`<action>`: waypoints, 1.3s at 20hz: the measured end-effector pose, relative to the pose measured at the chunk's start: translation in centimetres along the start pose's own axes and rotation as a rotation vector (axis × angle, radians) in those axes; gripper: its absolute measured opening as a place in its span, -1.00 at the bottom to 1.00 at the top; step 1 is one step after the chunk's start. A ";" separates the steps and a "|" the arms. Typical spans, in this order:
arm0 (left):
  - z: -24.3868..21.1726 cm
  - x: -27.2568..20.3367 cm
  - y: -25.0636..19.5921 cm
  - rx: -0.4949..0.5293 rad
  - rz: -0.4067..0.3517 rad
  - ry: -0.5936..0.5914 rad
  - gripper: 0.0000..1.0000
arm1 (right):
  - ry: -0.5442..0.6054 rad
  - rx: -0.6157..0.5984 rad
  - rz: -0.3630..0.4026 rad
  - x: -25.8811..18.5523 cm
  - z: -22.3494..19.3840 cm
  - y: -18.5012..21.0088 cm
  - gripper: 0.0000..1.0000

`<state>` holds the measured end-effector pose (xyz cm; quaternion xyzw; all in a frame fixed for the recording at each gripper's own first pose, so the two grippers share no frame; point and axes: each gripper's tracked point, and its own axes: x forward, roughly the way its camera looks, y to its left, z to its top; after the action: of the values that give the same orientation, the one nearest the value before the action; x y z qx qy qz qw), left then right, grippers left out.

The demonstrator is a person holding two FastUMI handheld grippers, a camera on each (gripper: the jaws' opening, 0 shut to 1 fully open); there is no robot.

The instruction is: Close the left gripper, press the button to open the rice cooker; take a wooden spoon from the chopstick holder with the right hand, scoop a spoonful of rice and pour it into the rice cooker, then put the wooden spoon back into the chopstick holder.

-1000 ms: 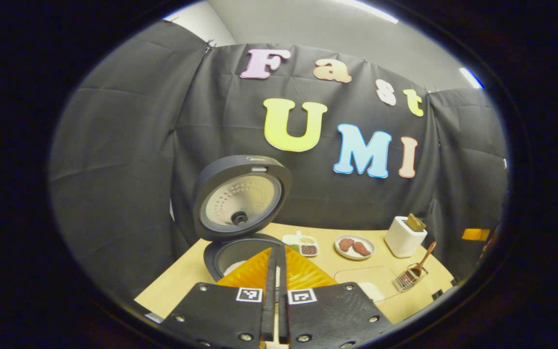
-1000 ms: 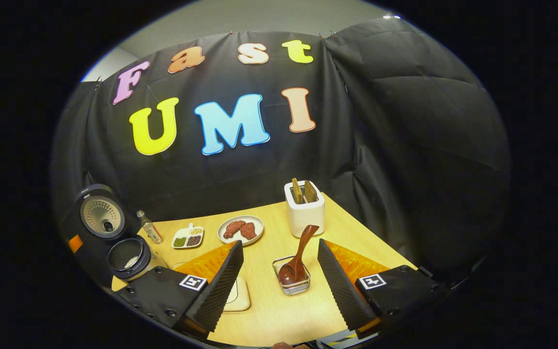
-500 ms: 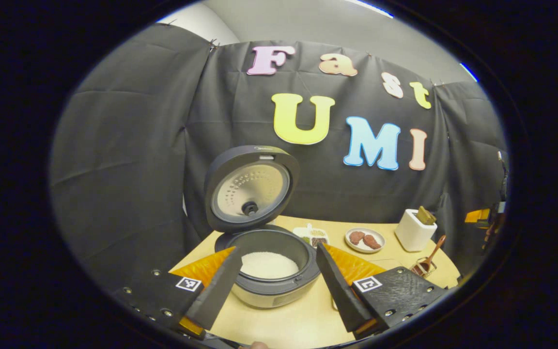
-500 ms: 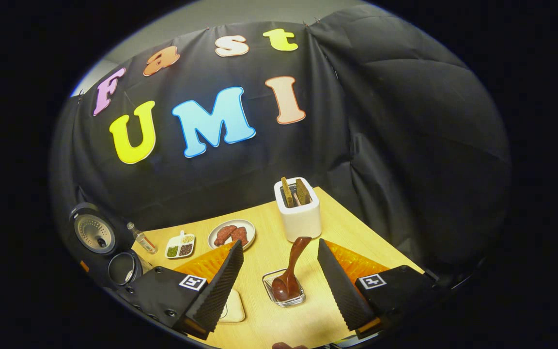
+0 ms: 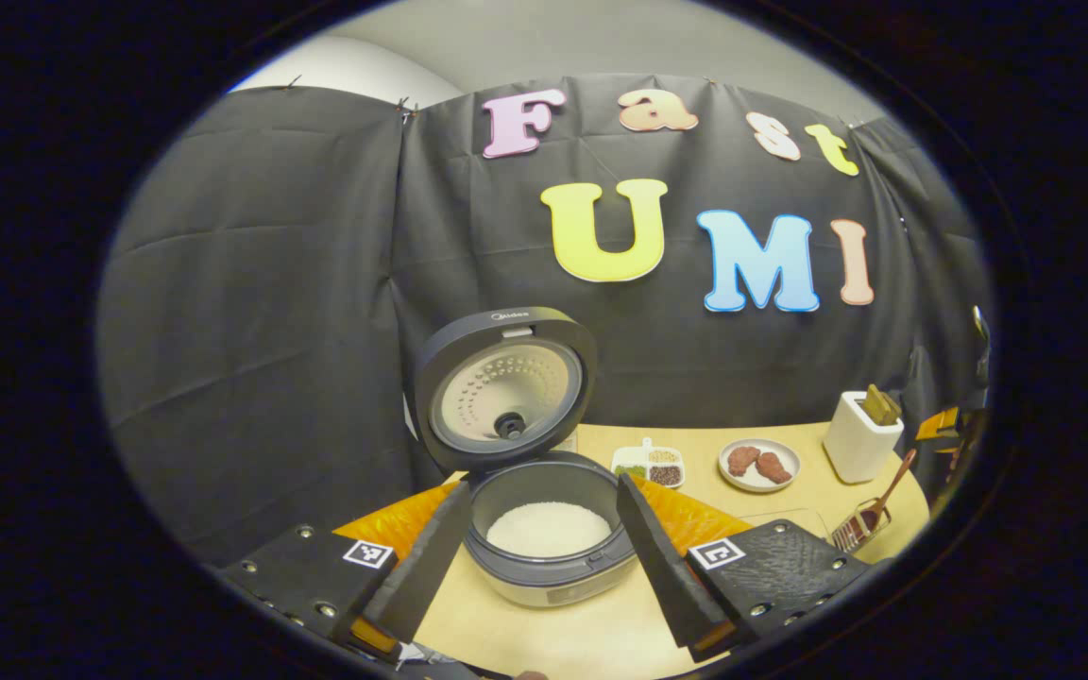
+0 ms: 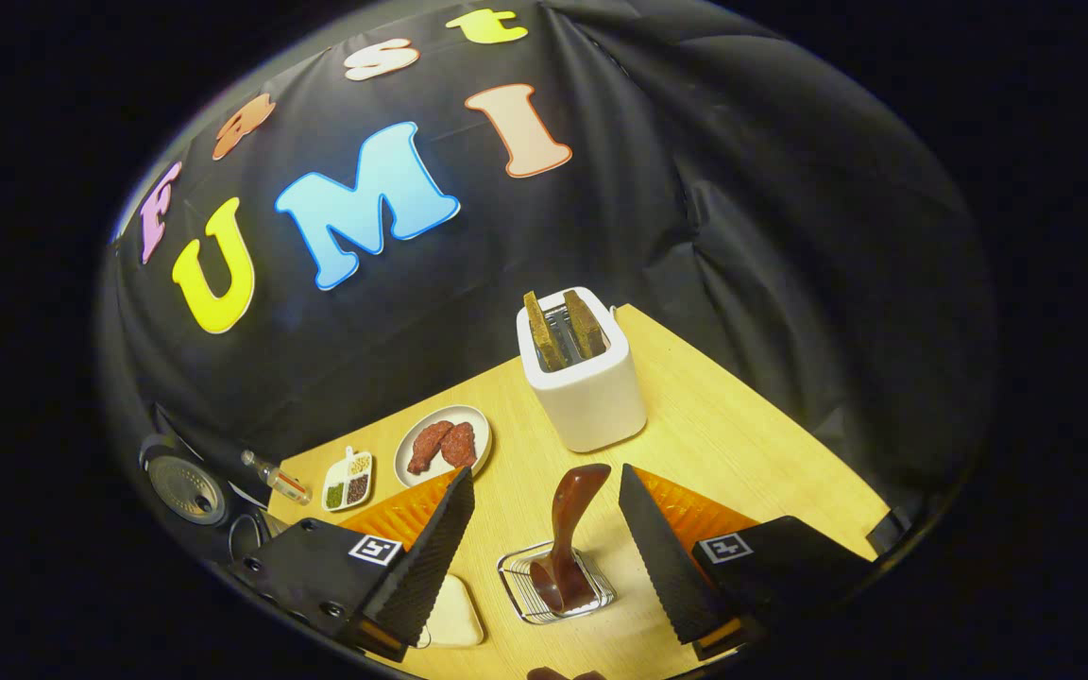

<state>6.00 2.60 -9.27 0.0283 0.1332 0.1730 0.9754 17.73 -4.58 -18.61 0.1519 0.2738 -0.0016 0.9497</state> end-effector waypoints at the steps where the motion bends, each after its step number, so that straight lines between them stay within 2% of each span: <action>1: 0.1 0.1 -0.4 -0.024 0.006 0.010 0.92 | 0.025 0.018 0.000 1.0 -0.4 -0.6 0.96; 6: 0.2 0.1 -1.1 -0.086 0.080 0.039 0.95 | 0.125 0.091 0.033 5.1 -2.0 -1.7 0.96; 7: 0.0 -0.1 -1.3 -0.091 0.095 0.050 0.99 | 0.142 0.094 0.042 5.9 -2.3 -1.8 0.86; 8: -0.5 -0.4 -1.4 -0.094 0.109 0.066 0.95 | 0.165 0.098 0.048 6.8 -2.8 -1.6 0.86; 9: -1.1 -0.5 -1.6 -0.099 0.121 0.081 0.92 | 0.184 0.109 0.059 7.4 -3.2 -1.3 0.96; 10: -1.3 -0.7 -1.9 -0.106 0.132 0.090 0.95 | 0.199 0.124 0.076 7.7 -3.6 -0.7 0.86; 12: -2.0 -1.3 -2.9 -0.119 0.139 0.107 0.93 | 0.235 0.142 0.105 8.5 -4.5 0.0 0.92; 13: -2.0 -1.5 -3.2 -0.117 0.137 0.110 0.95 | 0.253 0.146 0.114 8.9 -4.8 0.2 0.77; 14: -2.2 -1.6 -3.5 -0.111 0.132 0.114 0.95 | 0.268 0.151 0.108 9.1 -5.3 0.0 0.72; 16: -2.6 -1.5 -3.9 -0.123 0.122 0.136 0.95 | 0.300 0.189 0.081 9.3 -6.0 -0.4 0.31; 17: -2.5 -1.5 -4.3 -0.151 0.107 0.144 0.96 | 0.319 0.223 0.084 9.3 -6.2 -0.2 0.21; 18: -2.4 -1.4 -4.7 -0.190 0.094 0.145 0.95 | 0.332 0.252 0.078 9.3 -6.4 0.0 -0.31; 19: -2.4 -1.1 -4.8 -0.216 0.085 0.144 0.95 | 0.336 0.271 0.065 9.2 -6.6 -0.1 -0.43; 20: -2.7 -0.9 -4.9 -0.234 0.076 0.146 0.95 | 0.342 0.284 0.051 8.7 -6.6 -0.2 -0.34; 21: -3.2 -0.8 -4.9 -0.238 0.068 0.158 0.95 | 0.341 0.298 0.036 8.6 -6.8 -0.4 -0.50; 23: -4.5 -0.3 -4.8 -0.242 0.039 0.194 0.96 | 0.317 0.300 0.032 7.5 -6.3 0.0 -0.43; 26: -5.0 0.3 -4.5 -0.266 -0.024 0.211 0.96 | 0.257 0.274 0.036 5.7 -5.2 0.7 -0.57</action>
<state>6.41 -1.50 -14.61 -0.1207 0.2110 0.1795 0.9532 19.91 -1.93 -25.52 0.2837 0.3873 -0.0026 0.8772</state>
